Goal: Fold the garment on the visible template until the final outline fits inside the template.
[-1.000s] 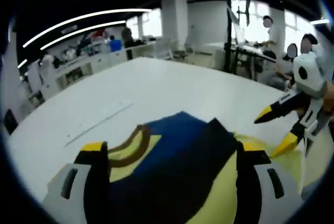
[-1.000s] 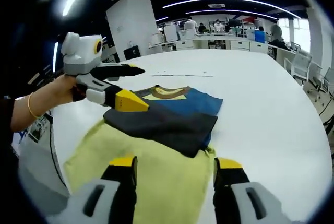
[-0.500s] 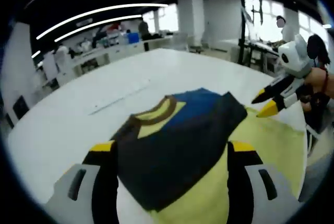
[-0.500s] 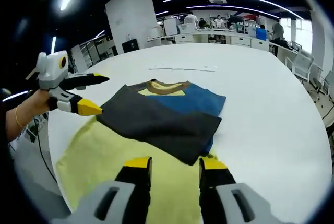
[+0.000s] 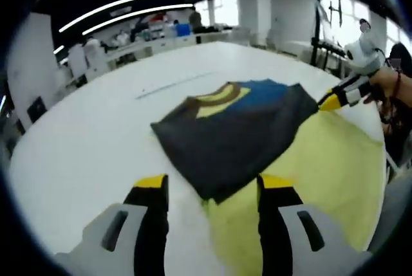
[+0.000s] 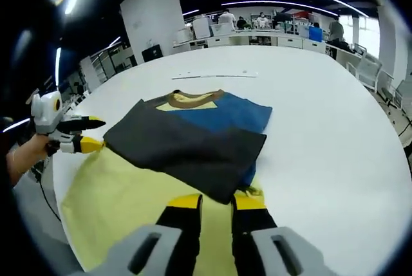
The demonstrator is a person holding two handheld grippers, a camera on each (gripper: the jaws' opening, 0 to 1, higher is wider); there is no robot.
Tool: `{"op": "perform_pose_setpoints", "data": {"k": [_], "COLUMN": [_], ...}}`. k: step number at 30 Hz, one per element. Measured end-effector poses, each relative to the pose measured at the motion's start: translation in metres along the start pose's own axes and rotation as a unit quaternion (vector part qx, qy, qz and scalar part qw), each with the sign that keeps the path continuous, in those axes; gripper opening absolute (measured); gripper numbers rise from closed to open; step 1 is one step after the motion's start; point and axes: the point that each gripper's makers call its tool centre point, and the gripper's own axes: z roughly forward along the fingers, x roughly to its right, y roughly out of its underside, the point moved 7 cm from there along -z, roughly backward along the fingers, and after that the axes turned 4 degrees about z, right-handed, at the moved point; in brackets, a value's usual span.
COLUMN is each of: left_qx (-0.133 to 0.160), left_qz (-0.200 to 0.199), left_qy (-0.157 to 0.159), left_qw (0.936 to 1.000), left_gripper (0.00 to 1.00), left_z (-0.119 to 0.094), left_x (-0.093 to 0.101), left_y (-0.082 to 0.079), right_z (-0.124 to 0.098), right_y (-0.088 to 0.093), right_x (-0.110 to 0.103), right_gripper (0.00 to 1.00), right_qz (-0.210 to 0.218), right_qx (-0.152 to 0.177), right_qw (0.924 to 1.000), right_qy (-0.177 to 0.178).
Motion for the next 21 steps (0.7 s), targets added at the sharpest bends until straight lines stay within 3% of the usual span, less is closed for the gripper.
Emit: {"op": "perform_pose_setpoints", "data": {"k": [6, 10, 14, 21], "left_qx": [-0.016, -0.015, -0.008, -0.007], "left_qz": [0.005, -0.005, -0.015, -0.016], "left_qy": [-0.01, -0.022, -0.026, -0.047], "left_qw": [0.9998, 0.9996, 0.9995, 0.9987], "left_gripper": [0.36, 0.24, 0.11, 0.03], "left_z": [-0.001, 0.001, 0.003, 0.001], "left_x": [-0.002, -0.002, -0.002, -0.005], "left_y": [0.012, 0.014, 0.014, 0.016], "right_z": [0.004, 0.004, -0.001, -0.011], "right_y": [0.001, 0.002, 0.001, -0.002], "right_x": [0.002, 0.005, 0.006, 0.007], "right_gripper": [0.05, 0.0, 0.0, 0.0], "right_qz": [0.005, 0.011, 0.012, 0.008], "right_qx": [-0.003, -0.004, 0.0, -0.001], "right_qw": [1.0, 0.9998, 0.9998, 0.9999], "right_qy": [0.006, 0.013, 0.013, 0.015]}}
